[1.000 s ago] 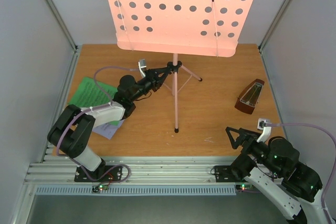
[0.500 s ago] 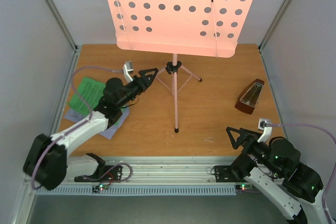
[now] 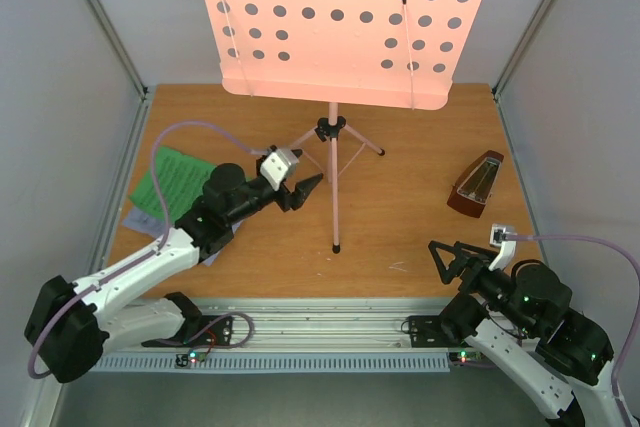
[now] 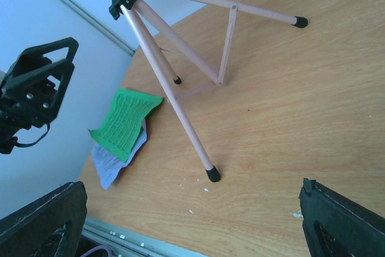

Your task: Pack up the instrument practice props

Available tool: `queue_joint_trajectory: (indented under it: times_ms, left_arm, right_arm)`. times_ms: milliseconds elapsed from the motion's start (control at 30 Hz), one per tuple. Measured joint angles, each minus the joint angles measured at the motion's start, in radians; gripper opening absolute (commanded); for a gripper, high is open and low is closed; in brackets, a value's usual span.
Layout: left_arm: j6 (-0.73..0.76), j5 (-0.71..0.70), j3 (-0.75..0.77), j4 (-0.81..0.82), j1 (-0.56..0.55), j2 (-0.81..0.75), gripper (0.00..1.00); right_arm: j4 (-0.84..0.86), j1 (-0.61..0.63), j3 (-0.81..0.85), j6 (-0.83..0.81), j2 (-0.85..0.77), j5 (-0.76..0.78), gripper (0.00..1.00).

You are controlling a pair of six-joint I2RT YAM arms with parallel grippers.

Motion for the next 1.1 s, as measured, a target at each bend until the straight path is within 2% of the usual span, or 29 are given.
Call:
queue_joint_trajectory:
  times_ms: [200,400,733,1100]
  left_arm:
    - [0.371,-0.085,0.0,0.0,-0.04,0.019,0.7]
    - [0.575,-0.16,0.001,0.004,-0.04,0.062,0.65]
    - [0.752,-0.183,0.105,-0.001,-0.041,0.14,0.6]
    - [0.855,-0.181,0.205,-0.062,-0.041,0.24,0.51]
  right_arm:
    - [0.002,0.0,0.0,-0.004,0.0,0.0,0.98]
    - [0.002,0.0,0.006,-0.018,0.0,0.0,0.98]
    - [0.002,0.0,0.019,-0.036,0.0,0.0,0.98]
    - [0.002,0.0,0.051,-0.056,0.0,0.001,0.99]
